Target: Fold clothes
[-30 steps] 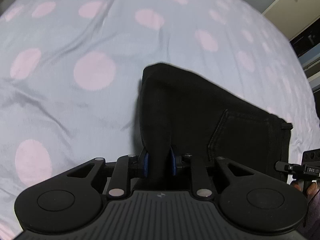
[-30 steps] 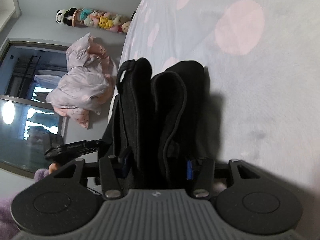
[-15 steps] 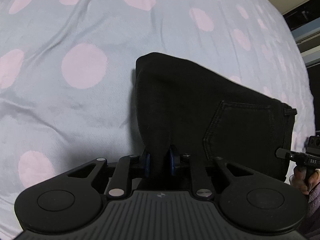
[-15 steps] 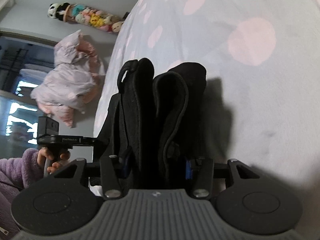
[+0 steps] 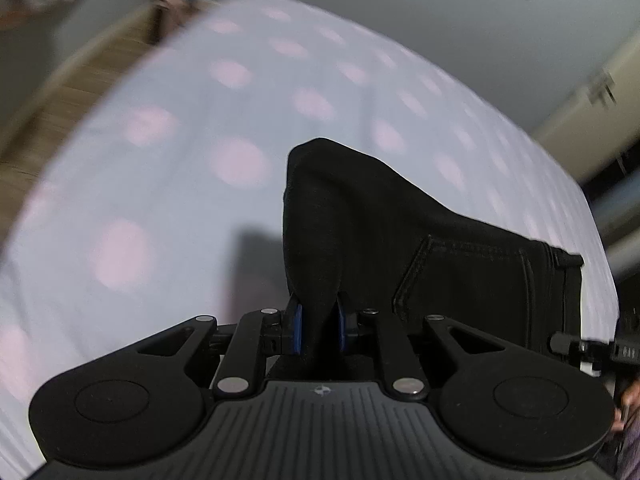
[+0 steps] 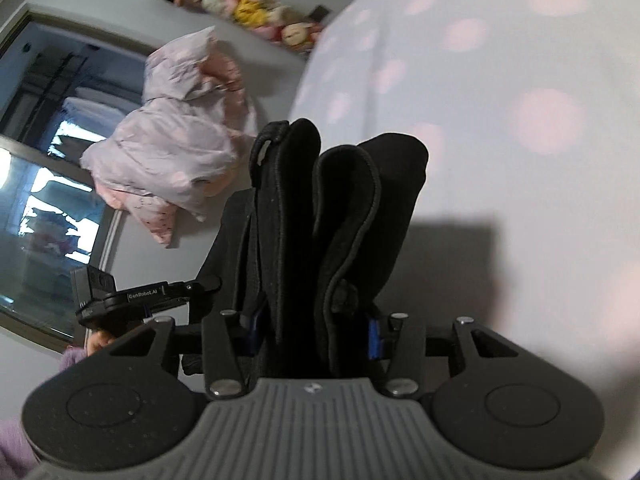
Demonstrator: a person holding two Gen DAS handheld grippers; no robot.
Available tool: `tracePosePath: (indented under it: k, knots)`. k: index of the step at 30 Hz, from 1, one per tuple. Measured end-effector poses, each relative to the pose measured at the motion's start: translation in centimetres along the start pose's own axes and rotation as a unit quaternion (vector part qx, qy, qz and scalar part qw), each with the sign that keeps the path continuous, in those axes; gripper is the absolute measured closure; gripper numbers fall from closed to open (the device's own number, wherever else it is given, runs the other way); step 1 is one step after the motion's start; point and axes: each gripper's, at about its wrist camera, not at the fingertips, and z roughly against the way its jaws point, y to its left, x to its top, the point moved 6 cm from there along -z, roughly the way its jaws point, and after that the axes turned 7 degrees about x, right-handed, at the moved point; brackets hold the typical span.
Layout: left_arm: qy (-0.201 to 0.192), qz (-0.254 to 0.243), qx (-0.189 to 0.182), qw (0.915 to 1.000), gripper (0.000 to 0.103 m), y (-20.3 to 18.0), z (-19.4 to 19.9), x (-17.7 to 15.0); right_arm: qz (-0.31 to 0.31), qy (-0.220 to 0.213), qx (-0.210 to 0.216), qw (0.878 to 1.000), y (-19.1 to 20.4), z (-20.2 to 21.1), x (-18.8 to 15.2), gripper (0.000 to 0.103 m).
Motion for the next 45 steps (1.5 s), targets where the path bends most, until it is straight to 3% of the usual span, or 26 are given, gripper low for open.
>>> tracePosePath:
  k: [5, 12, 15, 19, 23, 27, 31, 33, 35, 40, 42, 45]
  knots:
    - [-0.053, 0.046, 0.019, 0.9974, 0.084, 8.3, -1.9, 3.4, 0.029, 0.007, 0.014, 0.999, 2.7, -10.7, 2.6, 0.053]
    - [-0.084, 0.082, 0.039, 0.9923, 0.084, 13.0, -5.6, 5.9, 0.003, 0.006, 0.007, 1.0, 2.5, -20.3, 4.1, 0.054]
    - [-0.094, 0.092, 0.031, 0.9909, 0.084, 13.3, -7.2, 6.9, 0.009, 0.001, -0.004, 1.0, 2.4, -21.7, 4.5, 0.054]
    - [-0.095, 0.079, 0.049, 0.9911, 0.084, 13.1, -8.8, 7.0, 0.002, -0.005, -0.023, 1.0, 1.1, -22.7, 5.6, 0.054]
    - [-0.101, 0.096, 0.061, 0.9883, 0.081, 13.7, -9.7, 6.9, -0.02, -0.002, -0.037, 0.999, -1.1, -23.3, 6.0, 0.052]
    - [-0.117, 0.088, 0.083, 0.9857, 0.074, 13.8, -8.5, 6.5, -0.02, 0.017, -0.064, 0.998, -1.8, -22.9, 6.0, 0.043]
    - [-0.15, 0.062, 0.097, 0.982, 0.074, 14.2, -5.7, 5.4, 0.041, 0.03, -0.088, 0.995, 0.0, -20.8, 6.6, 0.043]
    - [-0.158, 0.053, 0.107, 0.9802, 0.074, 14.4, -4.6, 4.5, 0.091, 0.024, -0.112, 0.989, 1.3, -19.3, 7.1, 0.044]
    - [-0.164, 0.051, 0.108, 0.9793, 0.074, 14.5, -3.7, 3.2, 0.151, 0.014, -0.129, 0.98, 3.2, -18.0, 7.6, 0.053]
    - [-0.178, 0.046, 0.129, 0.9744, 0.074, 15.0, -2.2, 0.3, 0.289, -0.011, -0.153, 0.945, 7.8, -18.0, 8.3, 0.071]
    - [-0.182, 0.04, 0.124, 0.9747, 0.074, 14.8, -1.9, -0.3, 0.318, -0.011, -0.165, 0.933, 8.6, -19.4, 8.2, 0.075]
    - [-0.175, 0.018, 0.119, 0.9772, 0.074, 14.3, -2.5, -0.9, 0.32, -0.007, -0.195, 0.927, 7.9, -21.6, 8.3, 0.085]
